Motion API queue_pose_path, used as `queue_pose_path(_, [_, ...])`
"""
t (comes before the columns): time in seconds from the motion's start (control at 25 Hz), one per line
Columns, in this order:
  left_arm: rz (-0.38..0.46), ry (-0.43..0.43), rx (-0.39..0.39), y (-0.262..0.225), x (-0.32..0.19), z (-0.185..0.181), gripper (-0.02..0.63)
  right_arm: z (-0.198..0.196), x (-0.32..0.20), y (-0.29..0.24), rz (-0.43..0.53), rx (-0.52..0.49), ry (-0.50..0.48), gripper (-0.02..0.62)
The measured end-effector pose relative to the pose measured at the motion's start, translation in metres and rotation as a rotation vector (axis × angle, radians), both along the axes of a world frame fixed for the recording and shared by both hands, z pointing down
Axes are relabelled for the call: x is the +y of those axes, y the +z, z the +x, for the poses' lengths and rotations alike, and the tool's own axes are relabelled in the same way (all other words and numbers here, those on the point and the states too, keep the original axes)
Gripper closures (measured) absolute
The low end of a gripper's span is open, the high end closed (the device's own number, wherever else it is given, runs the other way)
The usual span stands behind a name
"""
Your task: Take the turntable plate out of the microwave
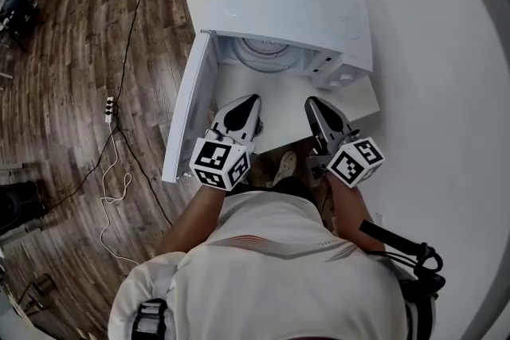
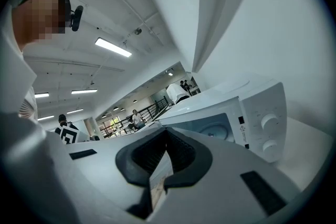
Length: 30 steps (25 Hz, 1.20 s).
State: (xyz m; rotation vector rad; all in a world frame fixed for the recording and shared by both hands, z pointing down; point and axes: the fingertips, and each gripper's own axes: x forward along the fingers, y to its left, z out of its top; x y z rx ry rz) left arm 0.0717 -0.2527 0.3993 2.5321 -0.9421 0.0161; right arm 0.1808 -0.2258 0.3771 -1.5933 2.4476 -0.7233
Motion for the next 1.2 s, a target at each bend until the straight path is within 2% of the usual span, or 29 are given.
queue_pose_path(0.24, [-0.067,-0.052,0.018,0.027,-0.014,0.003,0.597,-0.007,-0.029,0.03,-0.054,-0.079,-0.068,0.592])
queue_pose_path(0.44, [-0.179,-0.106,0.096,0.056,-0.023,0.002,0.597,-0.014,-0.044,0.08,-0.179,-0.265,-0.06,0.592])
queue_pose_path(0.6, [-0.33,-0.178,0.222,0.126,-0.043,-0.003,0.597,-0.023,-0.061,0.155,-0.274,-0.462,-0.059,0.592])
queue_pose_path(0.68, [-0.397,-0.222,0.28,0.149,-0.049,-0.008,0.597,-0.029,-0.069,0.17,-0.283,-0.538,-0.061,0.592])
queue_pose_path(0.96, [-0.581,-0.284,0.476,0.185,-0.061,-0.006,0.596,-0.016,-0.082,0.214,-0.408,-0.701,0.083,0.589])
queue_pose_path(1.08, [-0.647,-0.274,0.621,0.192,-0.07,-0.002,0.558,-0.016,-0.085,0.23,-0.462,-0.773,0.108,0.555])
queue_pose_path(1.2, [-0.705,-0.27,0.694,0.208,-0.081,0.001,0.509,-0.015,-0.09,0.245,-0.501,-0.846,0.138,0.529])
